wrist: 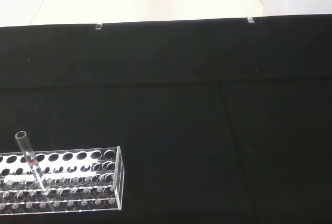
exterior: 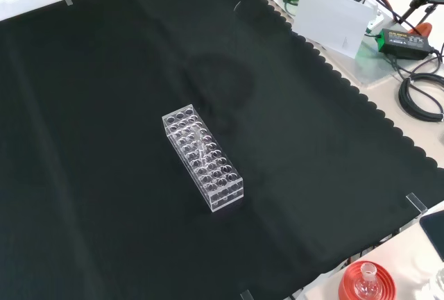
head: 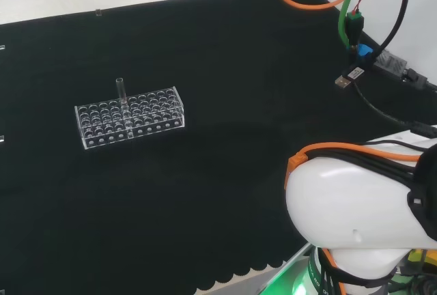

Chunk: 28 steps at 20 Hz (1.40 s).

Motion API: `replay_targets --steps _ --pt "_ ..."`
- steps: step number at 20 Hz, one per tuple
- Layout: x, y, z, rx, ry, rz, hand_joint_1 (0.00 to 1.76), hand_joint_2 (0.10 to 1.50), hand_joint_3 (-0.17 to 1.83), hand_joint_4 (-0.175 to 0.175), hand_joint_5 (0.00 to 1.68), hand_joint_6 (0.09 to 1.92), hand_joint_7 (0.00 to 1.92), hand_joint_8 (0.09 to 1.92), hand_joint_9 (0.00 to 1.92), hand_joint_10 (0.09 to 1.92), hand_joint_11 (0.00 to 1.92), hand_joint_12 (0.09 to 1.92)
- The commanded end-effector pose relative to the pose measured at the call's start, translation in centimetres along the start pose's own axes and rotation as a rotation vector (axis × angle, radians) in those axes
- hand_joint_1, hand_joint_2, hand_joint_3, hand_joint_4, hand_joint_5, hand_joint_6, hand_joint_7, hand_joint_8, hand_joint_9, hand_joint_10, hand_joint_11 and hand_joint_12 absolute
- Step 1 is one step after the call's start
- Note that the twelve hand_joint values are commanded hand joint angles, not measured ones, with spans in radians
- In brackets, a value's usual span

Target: Pick up the test tube.

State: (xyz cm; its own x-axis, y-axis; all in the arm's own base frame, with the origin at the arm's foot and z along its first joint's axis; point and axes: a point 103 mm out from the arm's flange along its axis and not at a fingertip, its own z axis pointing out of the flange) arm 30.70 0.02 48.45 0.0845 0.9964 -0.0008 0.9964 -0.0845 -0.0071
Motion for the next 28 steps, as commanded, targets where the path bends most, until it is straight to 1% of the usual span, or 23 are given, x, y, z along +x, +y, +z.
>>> replay_targets --steps 1,2,4,10,12,15,18,23,25,28 --pt "-3.2 -3.5 -5.6 -0.081 -0.09 0.141 0.72 1.04 -0.15 0.003 0.13 0.3 0.21 0.73 0.11 0.89 0.01 1.36" --pt "-3.4 -3.7 -6.0 -0.087 -0.094 0.149 0.67 1.06 -0.15 0.002 0.11 0.21 0.16 0.73 0.05 0.9 0.0 1.33" --pt "-3.7 -3.8 -6.2 -0.091 -0.087 0.152 0.63 1.07 -0.16 0.001 0.09 0.13 0.12 0.72 0.01 0.91 0.0 1.3" --pt "-5.5 -4.0 -6.6 -0.091 -0.068 0.128 0.62 1.07 -0.17 0.001 0.09 0.1 0.12 0.73 0.0 0.92 0.0 1.29" --pt "-5.1 -3.6 -6.4 -0.081 -0.065 0.108 0.62 1.08 -0.17 0.001 0.1 0.09 0.12 0.73 0.0 0.93 0.0 1.29" --pt "-3.9 -2.4 -5.8 -0.06 -0.056 0.07 0.63 1.08 -0.17 0.001 0.11 0.09 0.13 0.73 0.01 0.93 0.0 1.3" --pt "-2.7 -0.9 -4.8 -0.043 -0.033 0.03 0.65 1.08 -0.17 -0.001 0.14 0.09 0.16 0.74 0.02 0.94 0.0 1.31" --pt "-1.3 1.8 -3.1 -0.031 0.037 -0.013 0.73 1.06 -0.17 -0.005 0.19 0.09 0.22 0.76 0.08 0.95 0.0 1.35" --pt "-1.0 2.9 -2.4 -0.042 0.086 -0.022 0.77 1.05 -0.17 -0.006 0.21 0.09 0.25 0.76 0.11 0.94 0.0 1.37" --pt "-0.5 4.3 -1.4 -0.04 0.12 -0.039 0.87 1.02 -0.17 -0.007 0.28 0.09 0.32 0.75 0.19 0.93 0.0 1.43"
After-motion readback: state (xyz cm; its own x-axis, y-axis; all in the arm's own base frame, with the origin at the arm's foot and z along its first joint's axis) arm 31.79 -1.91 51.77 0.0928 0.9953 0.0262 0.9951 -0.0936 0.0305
